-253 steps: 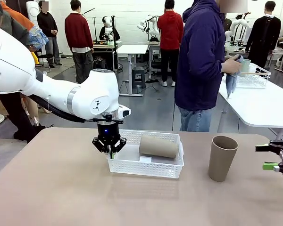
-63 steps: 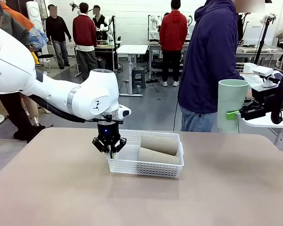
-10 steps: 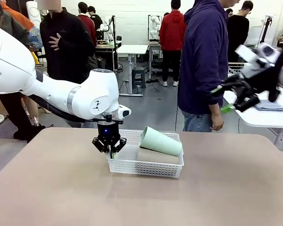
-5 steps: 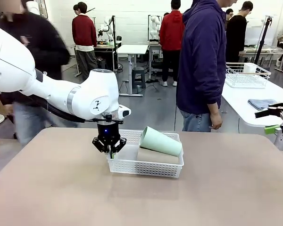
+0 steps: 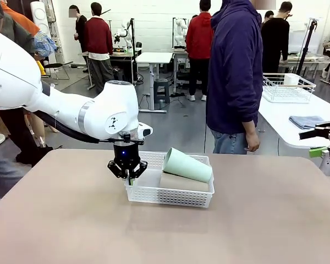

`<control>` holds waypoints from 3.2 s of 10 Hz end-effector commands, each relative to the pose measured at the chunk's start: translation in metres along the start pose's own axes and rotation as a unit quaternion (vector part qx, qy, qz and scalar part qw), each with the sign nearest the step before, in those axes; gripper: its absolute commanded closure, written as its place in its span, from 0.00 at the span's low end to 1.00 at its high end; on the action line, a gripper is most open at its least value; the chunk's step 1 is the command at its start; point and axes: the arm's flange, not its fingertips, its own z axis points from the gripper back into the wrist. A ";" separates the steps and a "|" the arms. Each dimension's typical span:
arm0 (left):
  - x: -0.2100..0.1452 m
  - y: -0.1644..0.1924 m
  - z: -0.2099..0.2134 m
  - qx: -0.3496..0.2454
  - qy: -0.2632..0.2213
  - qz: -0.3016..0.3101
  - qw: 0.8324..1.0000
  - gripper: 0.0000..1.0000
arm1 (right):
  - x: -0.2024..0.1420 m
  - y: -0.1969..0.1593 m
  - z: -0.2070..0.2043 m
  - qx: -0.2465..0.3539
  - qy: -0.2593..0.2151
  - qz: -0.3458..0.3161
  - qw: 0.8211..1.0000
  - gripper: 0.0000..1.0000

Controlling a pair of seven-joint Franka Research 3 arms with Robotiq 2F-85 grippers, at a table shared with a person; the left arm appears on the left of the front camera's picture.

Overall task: Clean and organize the cups into the basket.
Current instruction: Pick up the Reusable plastic cup from the right side of the table and stack it inside the Organizing basket in the center of the table, then move the Organizing basket back to the left side of the table.

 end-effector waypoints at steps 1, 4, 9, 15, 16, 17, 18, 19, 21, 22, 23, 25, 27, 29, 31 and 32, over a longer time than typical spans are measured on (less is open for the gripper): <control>0.001 0.000 0.002 -0.001 -0.003 0.000 1.000 1.00 | 0.001 0.002 0.001 0.004 0.004 0.005 1.000 0.00; 0.001 0.000 0.002 -0.001 -0.003 0.000 1.000 1.00 | 0.001 0.002 0.001 0.004 0.004 0.005 1.000 0.00; 0.001 0.000 0.002 -0.001 -0.003 0.000 1.000 1.00 | 0.001 0.002 0.001 0.004 0.004 0.005 1.000 0.00; 0.001 0.000 0.002 -0.001 -0.003 0.000 1.000 1.00 | 0.001 0.000 0.000 0.000 0.000 0.001 1.000 0.00; 0.001 0.000 0.002 -0.001 -0.003 0.000 1.000 1.00 | -0.013 -0.007 0.013 0.003 -0.028 -0.099 0.995 0.00; 0.001 0.000 0.002 -0.001 -0.003 0.000 1.000 1.00 | -0.026 -0.009 0.029 0.007 -0.051 -0.195 0.979 0.00; 0.001 0.000 0.002 -0.001 -0.003 0.000 1.000 1.00 | -0.038 -0.009 0.044 0.020 -0.077 -0.271 0.959 0.00; 0.001 0.000 0.002 -0.001 -0.003 0.000 1.000 1.00 | -0.047 -0.009 0.060 0.028 -0.092 -0.331 0.939 0.00; 0.001 0.000 0.002 -0.001 -0.003 0.000 1.000 1.00 | -0.066 0.001 0.093 0.056 -0.110 -0.431 0.894 0.00; 0.001 0.000 0.002 -0.001 -0.003 0.000 1.000 1.00 | -0.077 0.011 0.113 0.032 -0.111 -0.460 0.881 0.00; 0.001 0.000 0.002 -0.001 -0.003 0.000 1.000 1.00 | -0.088 0.022 0.129 0.039 -0.093 -0.490 0.866 0.00; 0.001 0.000 0.002 -0.001 -0.003 0.000 1.000 1.00 | -0.105 0.044 0.153 0.048 -0.068 -0.537 0.839 0.00; 0.001 0.000 0.002 -0.001 -0.003 0.000 1.000 1.00 | -0.098 0.086 0.169 0.072 -0.075 -0.536 0.838 0.00; 0.001 0.000 0.002 -0.001 -0.003 0.000 1.000 1.00 | -0.103 0.117 0.184 0.084 -0.080 -0.517 0.848 0.00; 0.001 0.000 0.002 -0.001 -0.003 0.000 1.000 1.00 | -0.109 0.135 0.194 0.051 -0.094 -0.531 0.841 0.00; 0.001 0.000 0.002 -0.001 -0.003 0.000 1.000 1.00 | -0.111 0.140 0.196 0.056 -0.087 -0.547 0.831 0.00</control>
